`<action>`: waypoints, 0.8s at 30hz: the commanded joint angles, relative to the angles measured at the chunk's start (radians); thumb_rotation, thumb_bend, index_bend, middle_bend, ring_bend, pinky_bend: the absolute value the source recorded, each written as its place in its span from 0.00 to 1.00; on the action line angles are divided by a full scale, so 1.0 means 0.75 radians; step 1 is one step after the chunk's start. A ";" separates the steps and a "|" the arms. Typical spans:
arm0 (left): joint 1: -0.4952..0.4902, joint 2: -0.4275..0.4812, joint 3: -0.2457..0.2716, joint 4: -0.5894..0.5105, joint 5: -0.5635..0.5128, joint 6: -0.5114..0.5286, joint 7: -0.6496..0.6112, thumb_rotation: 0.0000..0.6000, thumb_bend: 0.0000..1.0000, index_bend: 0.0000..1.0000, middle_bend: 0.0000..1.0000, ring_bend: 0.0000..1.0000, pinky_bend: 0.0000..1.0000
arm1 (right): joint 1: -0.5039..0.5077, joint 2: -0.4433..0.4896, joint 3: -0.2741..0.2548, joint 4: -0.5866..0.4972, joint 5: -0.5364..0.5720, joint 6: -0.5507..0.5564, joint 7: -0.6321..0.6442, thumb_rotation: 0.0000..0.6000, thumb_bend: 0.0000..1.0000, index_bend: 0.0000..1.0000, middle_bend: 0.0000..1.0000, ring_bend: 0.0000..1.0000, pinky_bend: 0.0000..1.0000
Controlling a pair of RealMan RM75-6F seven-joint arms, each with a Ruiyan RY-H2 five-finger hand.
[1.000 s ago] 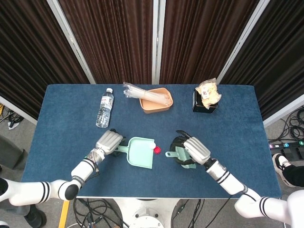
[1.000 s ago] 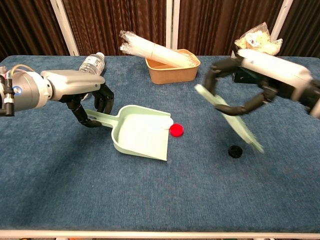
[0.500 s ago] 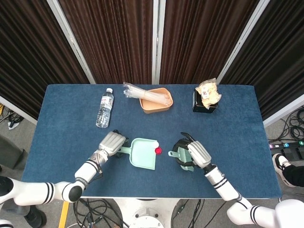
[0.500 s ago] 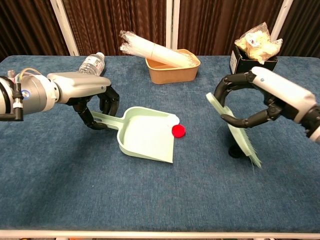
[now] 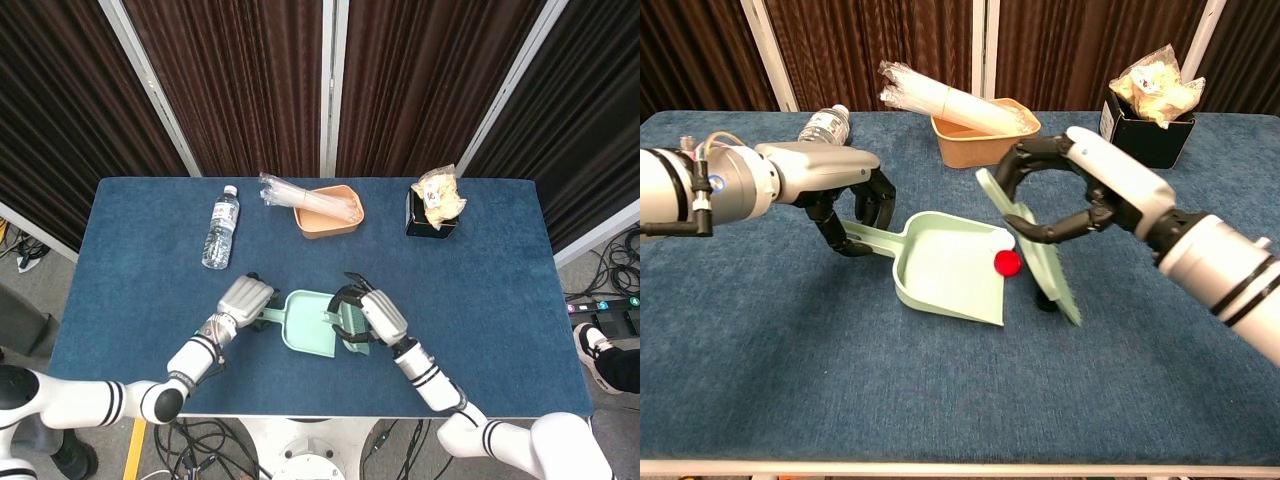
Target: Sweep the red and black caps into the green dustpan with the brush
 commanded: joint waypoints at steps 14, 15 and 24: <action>-0.036 -0.014 -0.011 0.008 -0.026 -0.014 -0.017 1.00 0.35 0.53 0.53 0.38 0.22 | 0.110 -0.192 0.096 0.159 0.010 0.014 0.169 1.00 0.64 0.75 0.69 0.32 0.10; -0.036 -0.013 -0.010 0.010 -0.028 -0.014 -0.019 1.00 0.35 0.53 0.53 0.38 0.22 | 0.114 -0.202 0.100 0.164 0.010 0.021 0.177 1.00 0.64 0.75 0.69 0.32 0.10; -0.023 0.002 -0.002 0.008 -0.006 0.003 -0.049 1.00 0.35 0.48 0.50 0.38 0.22 | 0.083 -0.139 0.061 0.145 -0.043 0.140 0.200 1.00 0.64 0.75 0.69 0.32 0.10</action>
